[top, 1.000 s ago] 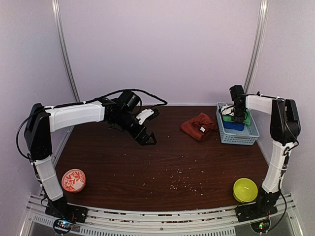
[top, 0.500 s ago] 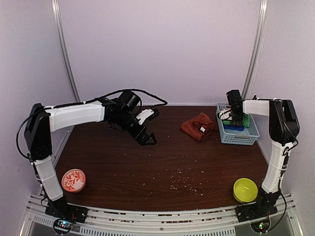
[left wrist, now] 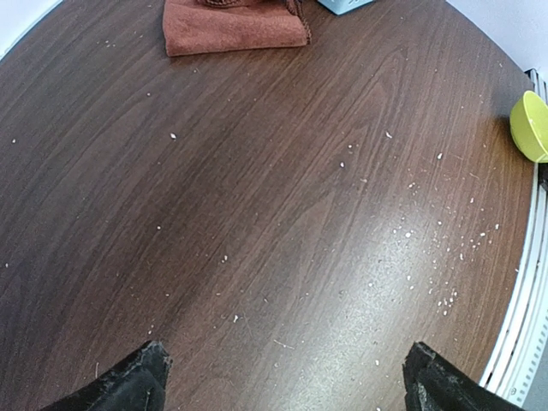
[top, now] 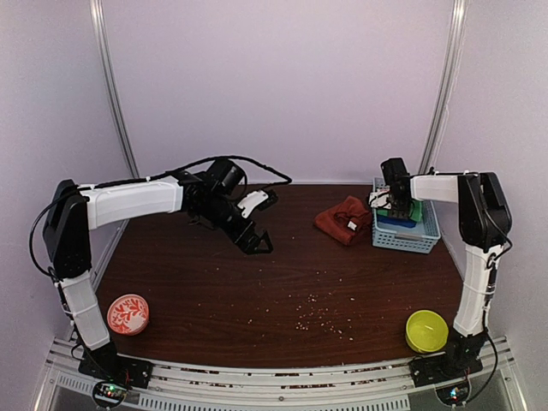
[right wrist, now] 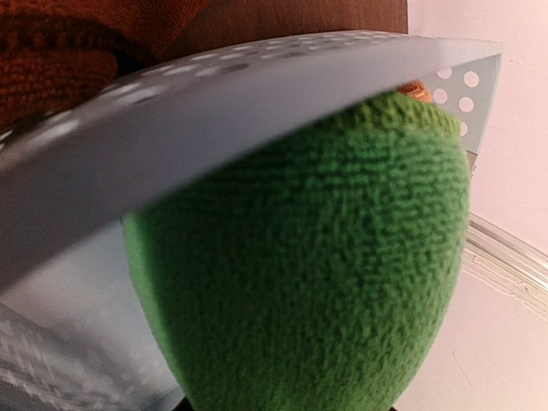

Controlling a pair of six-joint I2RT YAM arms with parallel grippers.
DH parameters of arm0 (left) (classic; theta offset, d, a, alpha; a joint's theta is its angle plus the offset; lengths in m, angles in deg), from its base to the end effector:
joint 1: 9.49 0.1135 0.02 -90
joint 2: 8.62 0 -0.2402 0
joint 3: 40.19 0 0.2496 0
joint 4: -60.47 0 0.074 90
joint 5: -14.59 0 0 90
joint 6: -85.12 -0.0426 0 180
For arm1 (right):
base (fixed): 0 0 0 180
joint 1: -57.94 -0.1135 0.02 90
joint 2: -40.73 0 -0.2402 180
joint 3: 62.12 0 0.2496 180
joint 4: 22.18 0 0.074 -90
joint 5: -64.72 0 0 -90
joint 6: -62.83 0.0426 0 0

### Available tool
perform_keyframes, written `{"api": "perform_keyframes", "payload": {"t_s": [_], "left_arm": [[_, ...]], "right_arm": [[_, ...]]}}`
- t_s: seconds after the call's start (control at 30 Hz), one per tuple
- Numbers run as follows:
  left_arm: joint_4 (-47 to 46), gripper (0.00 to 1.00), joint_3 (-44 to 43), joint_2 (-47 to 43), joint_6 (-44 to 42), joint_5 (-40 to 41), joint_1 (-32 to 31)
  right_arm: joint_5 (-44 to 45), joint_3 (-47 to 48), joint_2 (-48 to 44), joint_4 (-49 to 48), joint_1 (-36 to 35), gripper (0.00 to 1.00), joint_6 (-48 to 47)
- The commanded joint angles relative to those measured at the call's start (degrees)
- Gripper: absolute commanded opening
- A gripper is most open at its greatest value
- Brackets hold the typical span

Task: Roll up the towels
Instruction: Place the towel in the bin.

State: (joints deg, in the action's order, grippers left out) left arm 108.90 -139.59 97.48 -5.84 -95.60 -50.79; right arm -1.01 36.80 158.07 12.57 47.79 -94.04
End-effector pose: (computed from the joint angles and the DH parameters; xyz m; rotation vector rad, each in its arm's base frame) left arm 0.2906 -0.2748 0.2216 1.0724 2.3717 -0.7157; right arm 0.4310 0.0594 0.1577 -1.4876 2.1714 -0.9120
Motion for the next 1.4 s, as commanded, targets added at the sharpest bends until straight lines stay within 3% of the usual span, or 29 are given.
{"api": "perform_keyframes", "payload": {"t_s": [0.0, 0.17, 0.53, 0.6, 0.87, 1.13, 1.37], "left_arm": [[-0.95, 0.98, 0.24, 0.46, -0.10, -1.03, 0.21], [-0.95, 0.98, -0.02, 0.90, 0.05, -1.89, 0.25], [-0.95, 0.98, 0.06, 1.12, 0.09, -2.10, 0.25], [-0.95, 0.98, 0.06, 1.27, 0.12, -2.20, 0.21], [-0.63, 0.98, -0.11, 1.95, 0.09, -2.49, 0.24], [-0.25, 0.98, -0.37, 2.43, 0.07, -2.89, 0.19], [-0.25, 0.98, -0.22, 2.18, 0.07, -3.41, 0.25]], "right_arm": [[-4.00, -6.72, -6.00, -5.58, -0.18, 0.00, 2.43], [-5.75, -16.30, -10.04, -15.63, 0.55, 0.00, -1.35], [-11.54, -15.26, -4.68, -10.53, 4.04, 0.00, -2.14], [-11.68, -14.18, -3.43, -9.08, 4.24, 0.17, -1.93], [-14.57, -9.70, -1.22, -2.77, 6.11, 0.52, -0.42], [-15.72, -5.37, -1.60, 6.58, 6.63, 0.65, 1.42], [-14.40, -2.02, -0.89, 9.26, 6.64, 0.69, 4.18]]}}
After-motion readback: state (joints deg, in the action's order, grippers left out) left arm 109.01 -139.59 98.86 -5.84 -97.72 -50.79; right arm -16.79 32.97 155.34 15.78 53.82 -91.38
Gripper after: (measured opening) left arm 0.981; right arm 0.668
